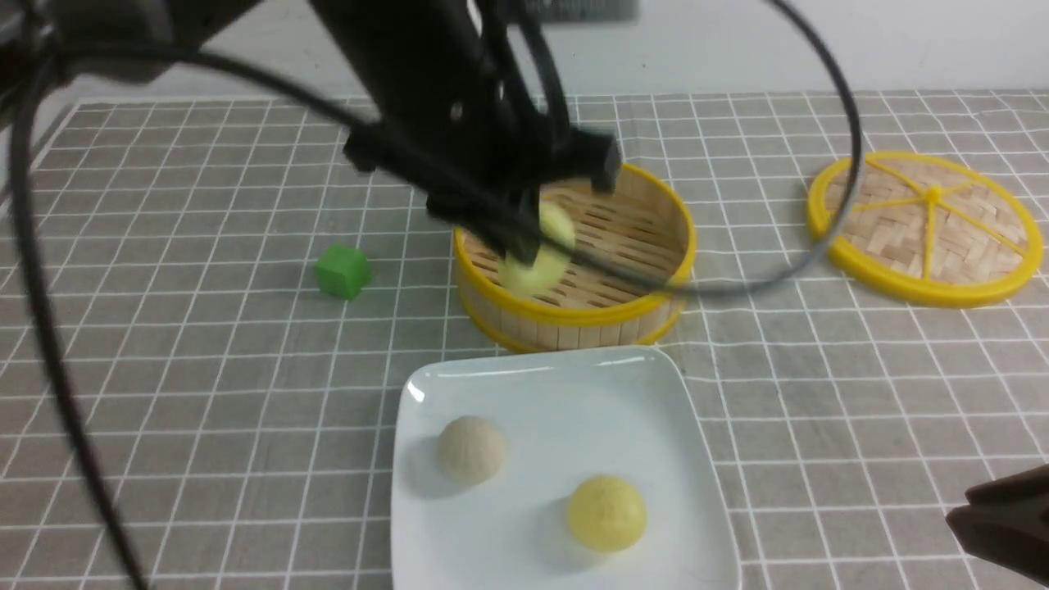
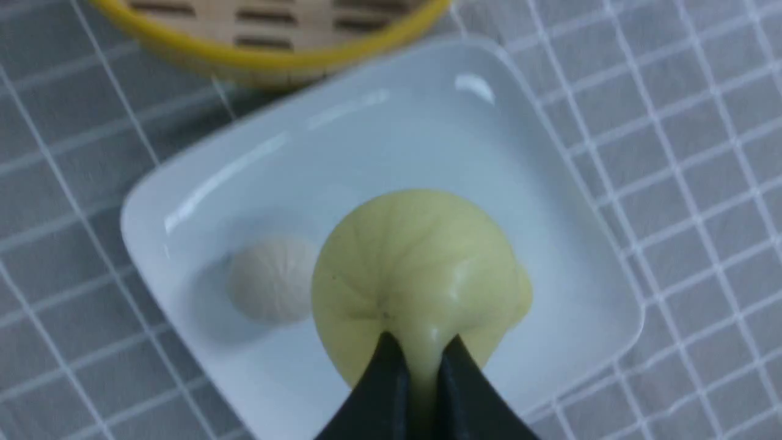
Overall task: Put the steamed buns into the plate on the grey tablecloth.
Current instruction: 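Carry the bun from the bamboo steamer to the plate with the left gripper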
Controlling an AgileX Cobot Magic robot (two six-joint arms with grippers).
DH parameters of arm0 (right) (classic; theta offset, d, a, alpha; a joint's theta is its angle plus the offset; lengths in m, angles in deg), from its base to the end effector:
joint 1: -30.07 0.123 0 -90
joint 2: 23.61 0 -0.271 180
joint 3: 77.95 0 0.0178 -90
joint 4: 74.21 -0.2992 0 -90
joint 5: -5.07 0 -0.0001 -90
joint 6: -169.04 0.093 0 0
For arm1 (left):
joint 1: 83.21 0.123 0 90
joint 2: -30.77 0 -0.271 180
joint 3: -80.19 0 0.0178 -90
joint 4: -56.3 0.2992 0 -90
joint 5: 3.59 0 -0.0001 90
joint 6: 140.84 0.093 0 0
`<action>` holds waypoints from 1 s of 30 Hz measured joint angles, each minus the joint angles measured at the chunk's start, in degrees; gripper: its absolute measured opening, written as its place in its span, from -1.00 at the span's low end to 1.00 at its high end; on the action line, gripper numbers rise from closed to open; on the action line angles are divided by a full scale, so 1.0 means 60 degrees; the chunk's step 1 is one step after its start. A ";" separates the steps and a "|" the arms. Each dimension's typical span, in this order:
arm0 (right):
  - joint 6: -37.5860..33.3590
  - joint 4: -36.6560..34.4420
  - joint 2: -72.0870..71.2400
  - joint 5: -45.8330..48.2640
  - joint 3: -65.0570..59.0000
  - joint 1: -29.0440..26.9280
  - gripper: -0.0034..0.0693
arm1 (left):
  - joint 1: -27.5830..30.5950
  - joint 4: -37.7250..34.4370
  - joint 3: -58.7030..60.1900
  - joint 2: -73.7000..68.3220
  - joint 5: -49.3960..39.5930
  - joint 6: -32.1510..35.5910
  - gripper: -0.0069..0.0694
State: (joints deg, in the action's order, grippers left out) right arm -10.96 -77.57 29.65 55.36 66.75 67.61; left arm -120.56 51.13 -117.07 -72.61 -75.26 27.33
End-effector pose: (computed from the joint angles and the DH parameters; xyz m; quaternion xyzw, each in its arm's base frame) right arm 0.1542 0.1238 0.2955 -0.2920 0.8891 0.1393 0.3237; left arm 0.3092 -0.2460 0.3389 0.2110 0.9573 -0.1208 0.1563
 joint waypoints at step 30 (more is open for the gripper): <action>0.0000 -0.0027 0.0000 0.0160 0.0000 0.0000 -0.41 | -0.1062 0.1045 0.5550 0.0360 0.3835 -0.2830 0.04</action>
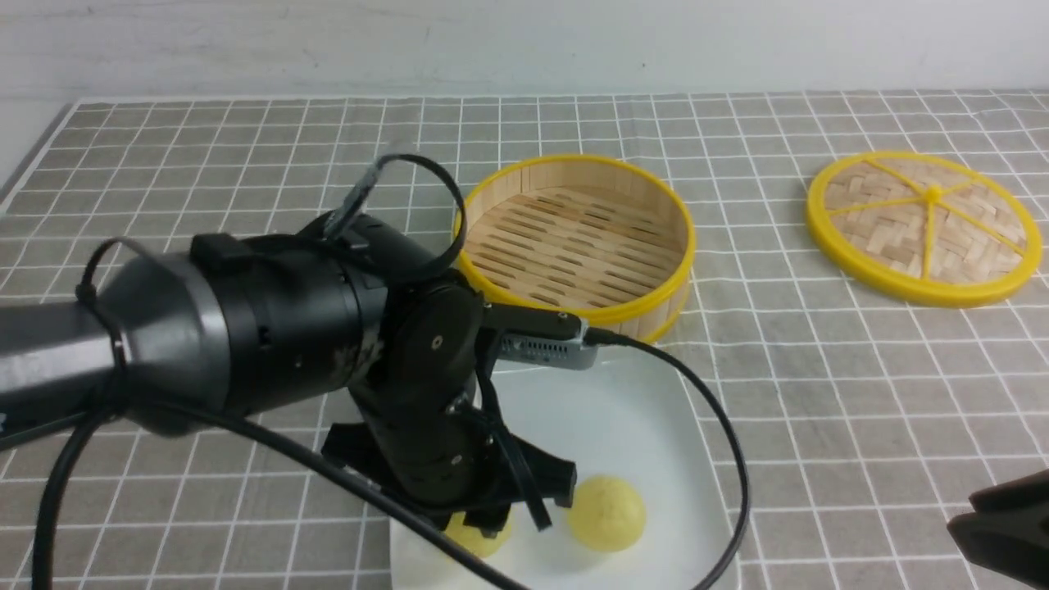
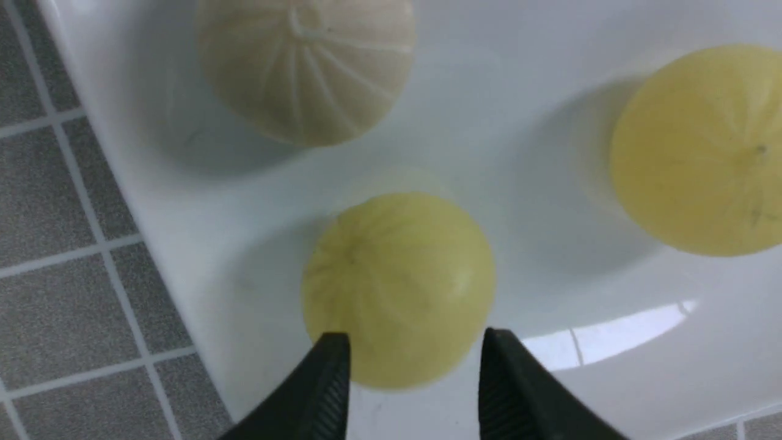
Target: Put the steamed buns into the plate on the grey tablecloth.
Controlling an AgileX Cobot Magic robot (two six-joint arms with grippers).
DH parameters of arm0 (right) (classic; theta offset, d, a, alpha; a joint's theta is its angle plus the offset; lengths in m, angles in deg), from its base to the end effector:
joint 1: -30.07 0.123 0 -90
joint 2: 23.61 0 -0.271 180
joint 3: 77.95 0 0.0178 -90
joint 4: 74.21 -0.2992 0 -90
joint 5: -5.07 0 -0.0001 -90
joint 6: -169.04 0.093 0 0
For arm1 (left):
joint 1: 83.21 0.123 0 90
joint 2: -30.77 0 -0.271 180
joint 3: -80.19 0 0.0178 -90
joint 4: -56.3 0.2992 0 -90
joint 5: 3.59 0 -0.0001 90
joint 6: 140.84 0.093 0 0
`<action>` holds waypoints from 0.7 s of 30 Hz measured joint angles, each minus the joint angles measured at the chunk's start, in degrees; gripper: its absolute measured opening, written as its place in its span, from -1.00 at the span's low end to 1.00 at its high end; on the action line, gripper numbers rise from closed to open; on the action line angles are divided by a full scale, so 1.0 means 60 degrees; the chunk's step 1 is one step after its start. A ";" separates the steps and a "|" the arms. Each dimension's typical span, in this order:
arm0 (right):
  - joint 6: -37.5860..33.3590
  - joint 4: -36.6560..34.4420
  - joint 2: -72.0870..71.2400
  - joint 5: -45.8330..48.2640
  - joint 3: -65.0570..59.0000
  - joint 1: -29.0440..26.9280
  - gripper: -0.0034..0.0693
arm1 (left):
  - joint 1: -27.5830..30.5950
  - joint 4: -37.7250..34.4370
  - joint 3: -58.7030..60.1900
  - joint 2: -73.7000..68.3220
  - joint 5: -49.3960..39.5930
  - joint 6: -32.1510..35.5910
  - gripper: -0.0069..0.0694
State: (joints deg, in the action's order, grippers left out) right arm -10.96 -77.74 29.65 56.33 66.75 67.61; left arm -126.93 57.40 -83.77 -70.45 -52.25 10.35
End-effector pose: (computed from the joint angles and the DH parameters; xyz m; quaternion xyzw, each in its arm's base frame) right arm 0.1531 0.1233 0.2945 -0.2927 0.8920 0.1381 0.3157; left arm 0.2534 -0.2405 0.1774 0.1341 0.9833 -0.0661 0.1035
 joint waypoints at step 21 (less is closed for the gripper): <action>0.1825 0.1951 -0.4120 -0.0679 -0.0420 0.0000 -0.95 | -0.0007 0.1819 -0.1320 0.2703 -0.2709 -0.0076 -0.81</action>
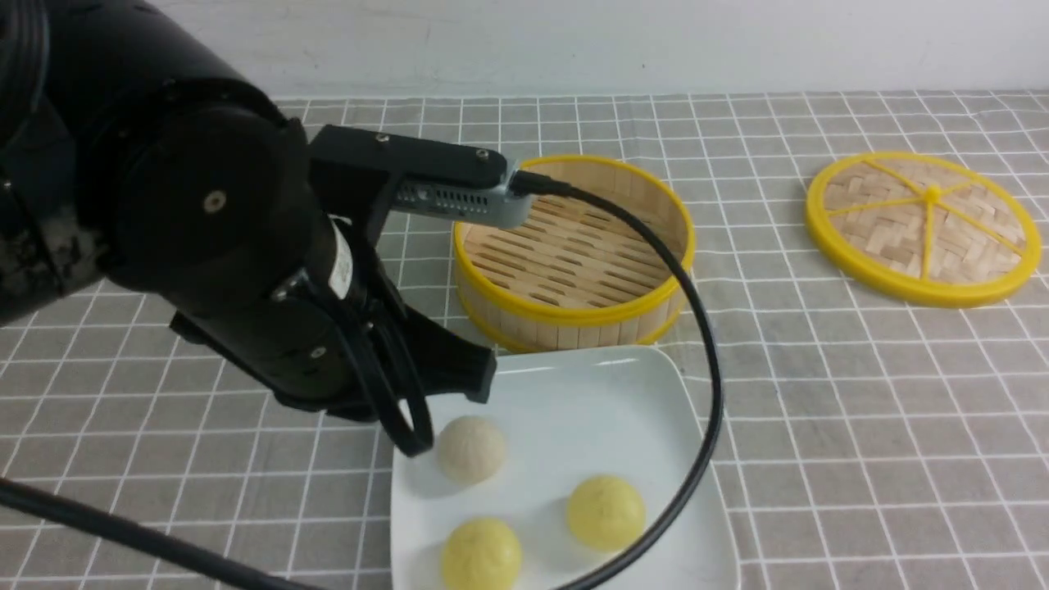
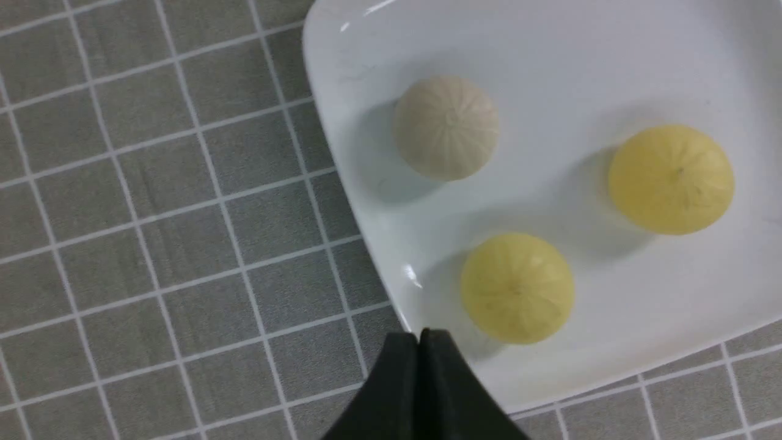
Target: Put the steamed buns into the plate on the grey tablecloth.
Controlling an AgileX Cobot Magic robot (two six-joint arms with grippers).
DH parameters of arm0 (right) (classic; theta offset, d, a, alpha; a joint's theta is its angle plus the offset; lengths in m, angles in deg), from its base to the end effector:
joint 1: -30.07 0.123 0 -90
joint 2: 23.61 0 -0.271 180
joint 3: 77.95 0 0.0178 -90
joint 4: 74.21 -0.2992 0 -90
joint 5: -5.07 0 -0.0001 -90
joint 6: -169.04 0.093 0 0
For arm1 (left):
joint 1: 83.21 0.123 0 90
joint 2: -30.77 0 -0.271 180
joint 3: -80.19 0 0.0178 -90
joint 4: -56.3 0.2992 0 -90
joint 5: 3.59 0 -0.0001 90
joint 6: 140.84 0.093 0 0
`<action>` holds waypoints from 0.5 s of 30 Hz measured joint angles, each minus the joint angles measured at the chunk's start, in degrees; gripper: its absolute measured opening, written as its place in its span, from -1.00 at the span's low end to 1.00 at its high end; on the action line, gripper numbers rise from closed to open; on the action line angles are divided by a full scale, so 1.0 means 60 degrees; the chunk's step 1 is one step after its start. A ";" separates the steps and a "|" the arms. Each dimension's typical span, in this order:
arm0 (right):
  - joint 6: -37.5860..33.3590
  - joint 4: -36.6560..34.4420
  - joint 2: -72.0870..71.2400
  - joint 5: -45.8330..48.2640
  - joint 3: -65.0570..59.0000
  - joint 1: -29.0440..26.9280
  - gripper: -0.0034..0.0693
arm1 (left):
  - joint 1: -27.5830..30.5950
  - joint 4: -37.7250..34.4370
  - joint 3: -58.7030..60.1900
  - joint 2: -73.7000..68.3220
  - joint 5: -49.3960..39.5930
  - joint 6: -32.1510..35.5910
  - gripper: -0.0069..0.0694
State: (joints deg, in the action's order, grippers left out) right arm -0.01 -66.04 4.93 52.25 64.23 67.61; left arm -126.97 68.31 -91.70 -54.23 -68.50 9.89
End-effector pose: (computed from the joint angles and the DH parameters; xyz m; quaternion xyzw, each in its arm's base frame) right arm 0.0962 0.0617 0.3522 -0.2034 0.8093 0.1604 0.5272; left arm 0.2367 -0.2024 0.3101 0.1484 0.9653 -0.0313 0.2127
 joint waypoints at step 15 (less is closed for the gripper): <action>0.1811 0.2345 -0.0560 -0.4817 -0.2757 0.0000 -0.93 | 0.0000 0.0291 0.0000 0.0008 -0.0141 -0.0147 -0.81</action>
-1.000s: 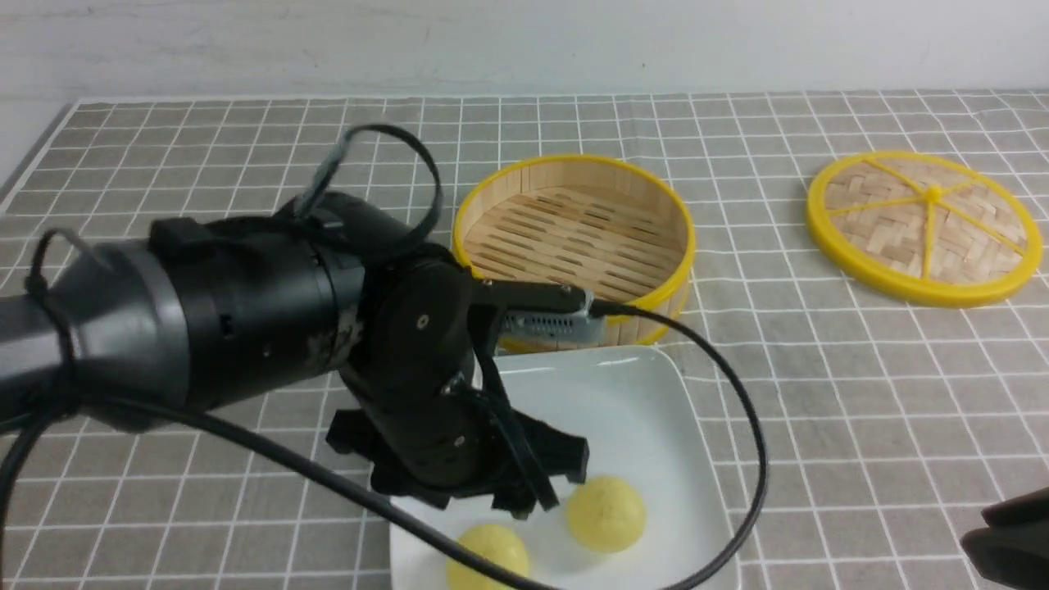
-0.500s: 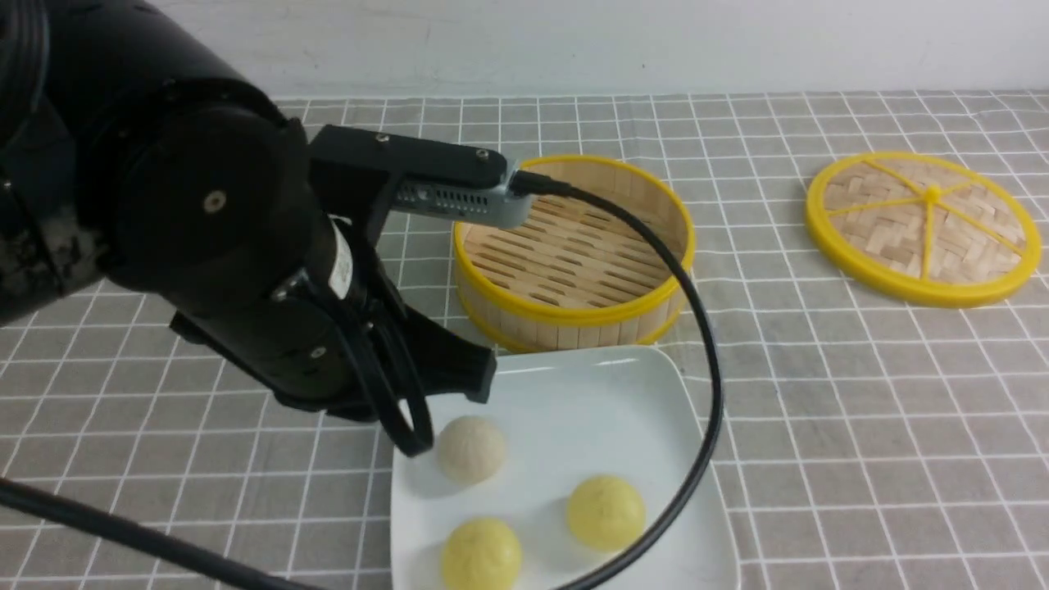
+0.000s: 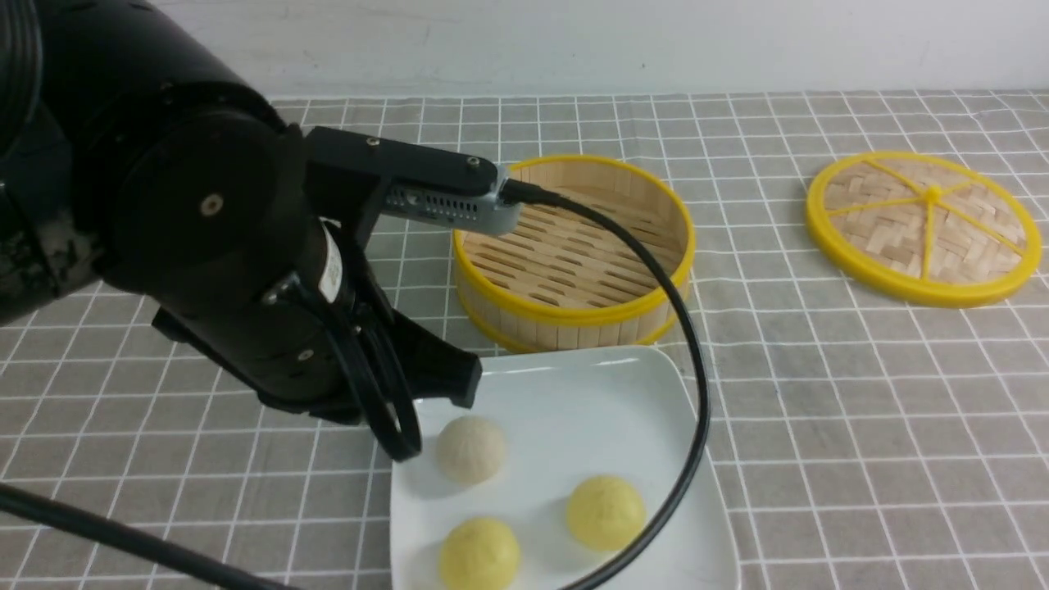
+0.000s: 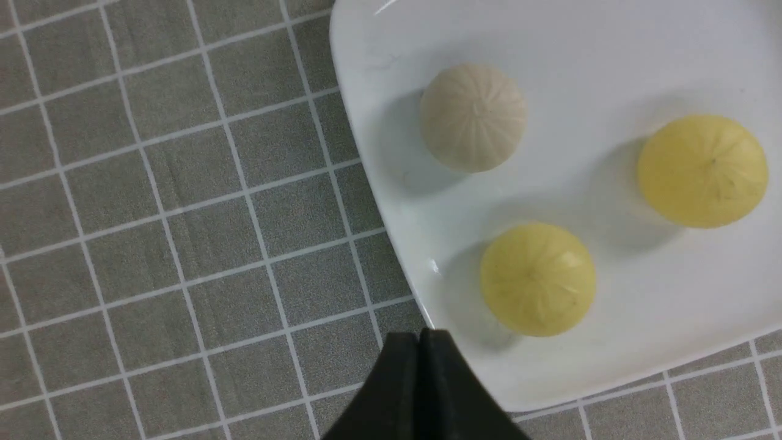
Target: Put the steamed buns into the plate on the grey tablecloth.
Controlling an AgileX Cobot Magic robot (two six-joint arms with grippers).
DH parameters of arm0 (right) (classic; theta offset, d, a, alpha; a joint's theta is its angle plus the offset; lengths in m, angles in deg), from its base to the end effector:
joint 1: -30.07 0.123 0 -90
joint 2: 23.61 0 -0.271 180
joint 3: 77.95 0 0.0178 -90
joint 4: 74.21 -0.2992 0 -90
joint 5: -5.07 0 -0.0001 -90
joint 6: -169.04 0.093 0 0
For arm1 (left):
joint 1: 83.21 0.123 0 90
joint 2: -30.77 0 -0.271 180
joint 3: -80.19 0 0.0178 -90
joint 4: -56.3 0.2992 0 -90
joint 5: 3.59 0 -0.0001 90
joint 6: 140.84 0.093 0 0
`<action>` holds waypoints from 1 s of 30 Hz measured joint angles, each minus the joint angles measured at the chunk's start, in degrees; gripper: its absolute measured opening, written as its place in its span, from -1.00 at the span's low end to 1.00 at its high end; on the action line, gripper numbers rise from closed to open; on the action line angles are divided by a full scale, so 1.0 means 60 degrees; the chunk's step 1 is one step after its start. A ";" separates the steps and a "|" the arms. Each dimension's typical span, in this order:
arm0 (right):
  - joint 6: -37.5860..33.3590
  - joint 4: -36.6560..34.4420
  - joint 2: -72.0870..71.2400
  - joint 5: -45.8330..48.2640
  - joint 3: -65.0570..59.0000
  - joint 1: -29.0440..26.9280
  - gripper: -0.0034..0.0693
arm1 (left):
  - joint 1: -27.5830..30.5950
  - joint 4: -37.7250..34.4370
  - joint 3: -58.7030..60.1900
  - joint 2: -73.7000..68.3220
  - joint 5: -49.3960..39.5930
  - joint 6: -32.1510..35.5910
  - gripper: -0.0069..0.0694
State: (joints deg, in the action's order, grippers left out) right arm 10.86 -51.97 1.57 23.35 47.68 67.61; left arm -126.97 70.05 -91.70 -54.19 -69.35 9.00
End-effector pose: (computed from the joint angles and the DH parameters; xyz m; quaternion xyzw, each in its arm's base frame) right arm 0.1158 0.0750 0.2994 -0.1985 0.7192 0.1751 0.6424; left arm 0.2375 -0.1995 0.3104 0.1436 0.9657 -0.0167 0.2157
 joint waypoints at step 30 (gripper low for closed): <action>0.0067 -0.2035 -0.0867 -0.0150 -0.0473 -0.1447 -0.87 | 0.0000 0.1284 0.0000 0.0027 -0.0151 -0.0821 -0.79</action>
State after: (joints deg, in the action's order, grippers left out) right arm 11.26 -64.17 -3.64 22.45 44.84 58.93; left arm -126.97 77.75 -91.70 -54.03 -70.26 4.08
